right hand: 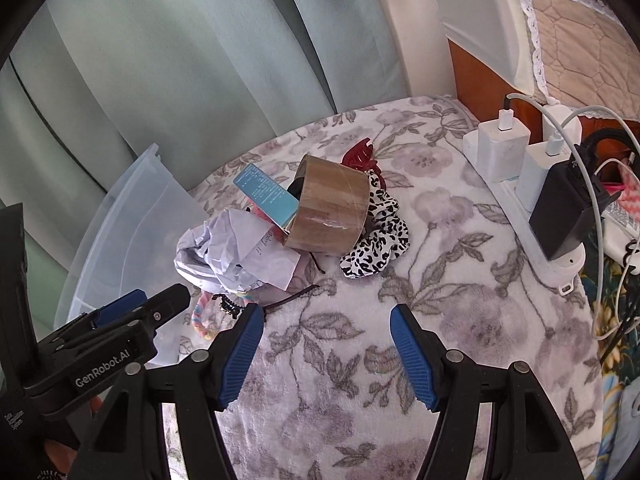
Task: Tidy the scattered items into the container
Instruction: 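Move both open tools back toward the pile of items, then grasp the crumpled white paper with the left tool while the right tool grasps the brown tape roll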
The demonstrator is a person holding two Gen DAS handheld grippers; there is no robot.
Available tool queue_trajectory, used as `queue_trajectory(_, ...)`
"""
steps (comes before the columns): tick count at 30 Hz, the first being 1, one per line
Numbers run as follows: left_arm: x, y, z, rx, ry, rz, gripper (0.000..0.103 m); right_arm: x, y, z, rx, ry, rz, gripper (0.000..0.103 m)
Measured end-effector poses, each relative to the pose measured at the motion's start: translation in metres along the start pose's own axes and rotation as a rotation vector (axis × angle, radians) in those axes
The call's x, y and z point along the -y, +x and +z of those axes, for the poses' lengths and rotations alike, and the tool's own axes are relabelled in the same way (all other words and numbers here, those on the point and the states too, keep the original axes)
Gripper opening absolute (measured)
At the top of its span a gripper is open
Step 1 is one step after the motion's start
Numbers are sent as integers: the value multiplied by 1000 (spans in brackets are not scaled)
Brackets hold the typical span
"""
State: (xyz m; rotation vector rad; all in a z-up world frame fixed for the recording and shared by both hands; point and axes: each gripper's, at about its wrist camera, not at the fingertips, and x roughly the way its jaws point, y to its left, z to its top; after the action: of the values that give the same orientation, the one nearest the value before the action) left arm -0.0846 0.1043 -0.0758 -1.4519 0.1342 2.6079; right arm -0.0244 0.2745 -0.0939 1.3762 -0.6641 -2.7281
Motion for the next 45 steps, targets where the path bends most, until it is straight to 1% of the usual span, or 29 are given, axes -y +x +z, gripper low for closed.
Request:
queue_trajectory(7,-2,20,11,-7,-9,-17,68,9,19,16,-2,19,-13,70)
queue_trajectory(12,-4,33,18,-12,-8,-37,68,17,29,33,18,50,-7,70)
queue_trajectory(16,-1,39,22,-10,3,-66,68,22,36,47,33,75,12,70)
queue_trajectory(19,2,43,25,-4,18,-86,68,27,45,55,27,107,42,70)
queue_trajectory(24,5,49,31,5,26,-117,68,32,61,59,-2,165,83,70)
queue_trajectory(27,5,53,34,6,28,-128,68,36,69,58,-14,205,125,70)
queue_trajectory(28,5,55,35,3,27,-131,68,36,71,58,-14,210,132,71)
queue_trajectory(40,8,71,43,-3,24,-184,68,34,88,69,-2,226,159,73)
queue_trajectory(45,11,76,47,-4,26,-186,69,35,94,75,1,234,170,73)
